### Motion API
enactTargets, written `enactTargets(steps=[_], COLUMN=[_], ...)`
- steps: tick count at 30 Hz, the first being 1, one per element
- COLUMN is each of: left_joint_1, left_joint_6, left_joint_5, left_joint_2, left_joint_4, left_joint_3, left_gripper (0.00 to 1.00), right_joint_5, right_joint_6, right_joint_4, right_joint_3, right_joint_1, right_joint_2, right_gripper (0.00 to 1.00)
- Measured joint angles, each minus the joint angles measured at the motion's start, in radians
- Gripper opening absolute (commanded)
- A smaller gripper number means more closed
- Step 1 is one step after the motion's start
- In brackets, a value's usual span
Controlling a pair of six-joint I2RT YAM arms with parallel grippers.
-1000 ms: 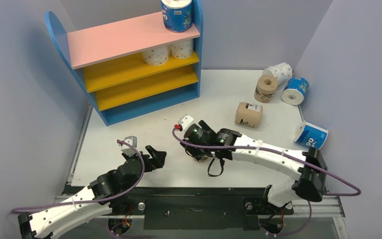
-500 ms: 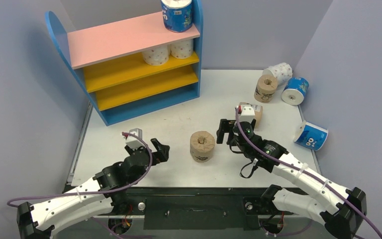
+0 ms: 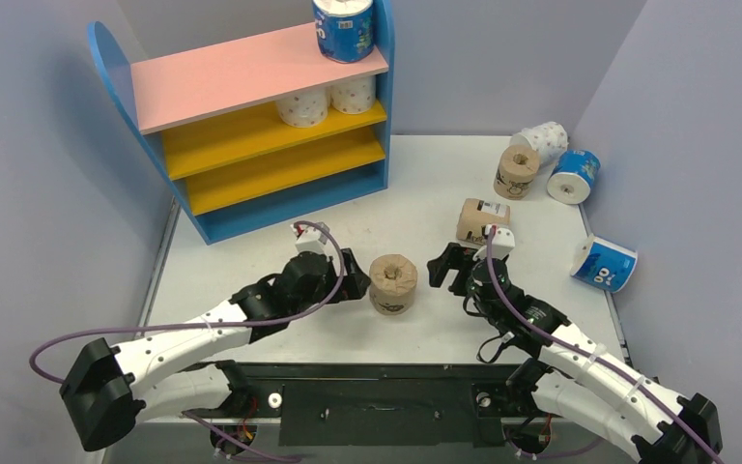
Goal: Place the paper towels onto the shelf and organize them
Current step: Adjust the paper towel at the center of the board.
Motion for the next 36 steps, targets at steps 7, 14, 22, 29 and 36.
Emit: enactTargets(steps=[7, 14, 22, 29, 36], left_joint_1=[0.005, 0.013, 0.023, 0.026, 0.026], left_joint_6=[-0.004, -0.006, -0.003, -0.002, -0.002], left_joint_5=[0.083, 0.113, 0.113, 0.113, 0.113], left_joint_2=[0.129, 0.258, 0.333, 0.385, 0.415], left_joint_4=[0.003, -0.006, -0.016, -0.015, -0.010], left_joint_3=[0.137, 0.201, 0.245, 0.256, 0.258], left_gripper=[0.85, 0.71, 0.65, 0.58, 0.46], right_joint_5=[0.000, 0.000, 0.004, 0.013, 0.018], right_joint_6=[0.019, 0.026, 0.028, 0.026, 0.024], right_joint_4=[0.005, 0.011, 0.017, 0.017, 0.017], right_joint_3=[-0.045, -0.059, -0.072, -0.072, -0.074], right_joint_1=[-0.005, -0.005, -0.005, -0.005, -0.005], right_joint_2=[-0.032, -0.035, -0.039, -0.041, -0.041], right_gripper=[0.85, 0.84, 0.84, 0.84, 0.84])
